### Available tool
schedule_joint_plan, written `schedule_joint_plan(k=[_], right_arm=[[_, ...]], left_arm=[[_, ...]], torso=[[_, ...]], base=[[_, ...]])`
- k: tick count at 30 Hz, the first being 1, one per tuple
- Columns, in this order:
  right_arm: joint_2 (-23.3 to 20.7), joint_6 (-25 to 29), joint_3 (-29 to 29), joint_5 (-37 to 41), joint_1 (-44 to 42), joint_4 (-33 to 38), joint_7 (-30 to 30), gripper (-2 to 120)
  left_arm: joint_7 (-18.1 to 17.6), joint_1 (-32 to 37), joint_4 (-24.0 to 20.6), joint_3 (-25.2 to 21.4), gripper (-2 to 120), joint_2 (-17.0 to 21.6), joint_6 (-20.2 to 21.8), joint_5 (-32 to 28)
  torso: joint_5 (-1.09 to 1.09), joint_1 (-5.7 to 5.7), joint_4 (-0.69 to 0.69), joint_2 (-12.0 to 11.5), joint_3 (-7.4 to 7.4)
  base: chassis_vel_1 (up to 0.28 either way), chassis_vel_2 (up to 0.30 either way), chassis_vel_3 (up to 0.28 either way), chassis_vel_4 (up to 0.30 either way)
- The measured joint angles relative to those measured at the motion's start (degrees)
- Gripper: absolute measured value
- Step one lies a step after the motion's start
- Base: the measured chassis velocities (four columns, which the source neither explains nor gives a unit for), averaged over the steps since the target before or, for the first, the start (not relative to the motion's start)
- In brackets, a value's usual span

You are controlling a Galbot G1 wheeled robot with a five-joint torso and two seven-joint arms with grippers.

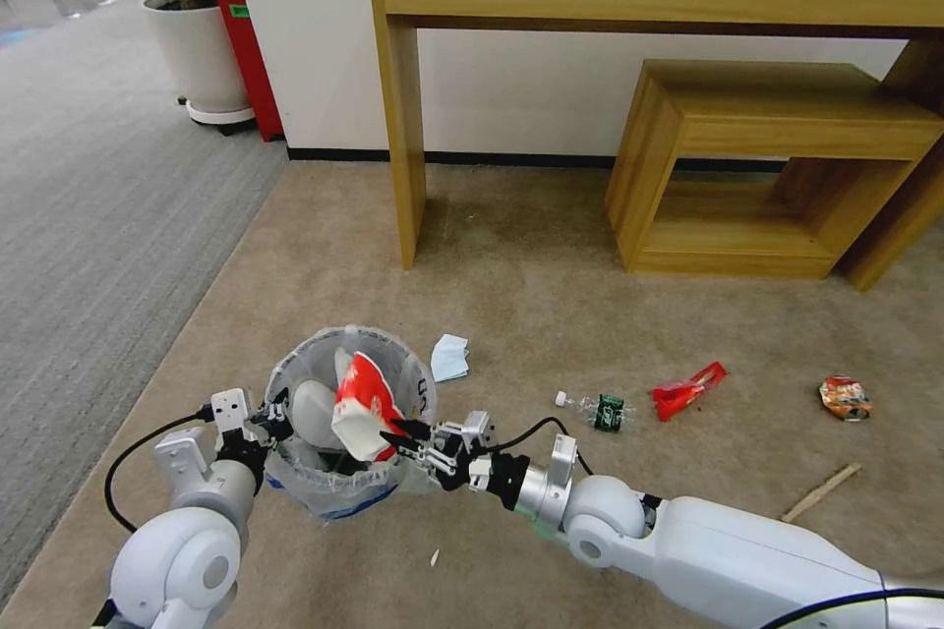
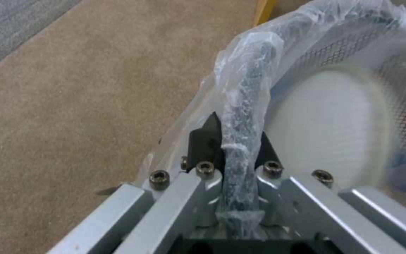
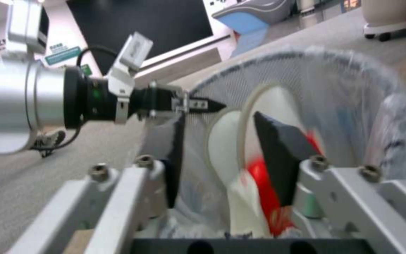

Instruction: Pick up the trash bin and place the garbage on the floor into it.

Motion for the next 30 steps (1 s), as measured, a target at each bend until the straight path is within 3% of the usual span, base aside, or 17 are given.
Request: schedule_joint_plan(k=[8, 11, 14, 16, 23, 25, 30], right_arm=[[-0.1, -0.1, 4.5, -0.1, -2.2, 1.6, 2.3, 71], [-0.6, -1.6, 9.5, 0.0, -4.0, 2.4, 5.5, 85], [-0.9, -2.5, 11.3, 0.1, -4.7, 2.6, 6.6, 89], [-2.1, -5.6, 16.6, 0.7, -6.8, 3.1, 10.2, 98], [-3.3, -11.4, 24.0, 1.9, -10.1, 1.4, 19.5, 100], [-2.7, -13.4, 26.9, 3.9, -12.4, 0.9, 24.8, 100], [-1.5, -15.2, 29.6, 5.6, -15.4, -0.1, 30.0, 100]], left_arm=[[0.1, -0.2, 1.2, 0.0, 2, 0.0, -0.3, 0.1], [0.2, -0.5, 2.2, -0.1, 2, 0.0, -0.5, 0.2], [0.3, -0.6, 2.5, 0.0, 2, 0.0, -0.6, 0.3], [0.3, -0.9, 3.1, 0.1, 2, 0.1, -0.7, 0.4], [0.6, -1.4, 4.1, 0.4, 2, 0.0, -1.2, 0.7], [0.7, -1.7, 4.6, 0.9, 2, 0.0, -1.3, 0.8], [0.9, -1.9, 4.9, 1.2, 2, -0.1, -1.5, 1.0]], torso=[[0.00, 0.00, 0.00, 0.0, 0.00], [0.00, 0.00, 0.00, 0.0, 0.00], [0.01, 0.00, 0.00, 0.0, 0.00], [0.01, 0.00, 0.00, 0.0, 0.00], [0.01, 0.00, 0.00, 0.0, 0.00], [0.01, 0.00, -0.01, 0.0, 0.00], [0.02, 0.00, -0.01, 0.0, 0.00]], base=[[0.000, 0.000, 0.000, 0.000], [0.000, 0.000, 0.000, 0.000], [0.000, 0.000, 0.000, 0.000], [0.000, 0.000, 0.000, 0.000], [0.000, 0.000, 0.000, 0.000], [0.000, 0.000, 0.000, 0.000], [0.000, 0.000, 0.000, 0.000]])
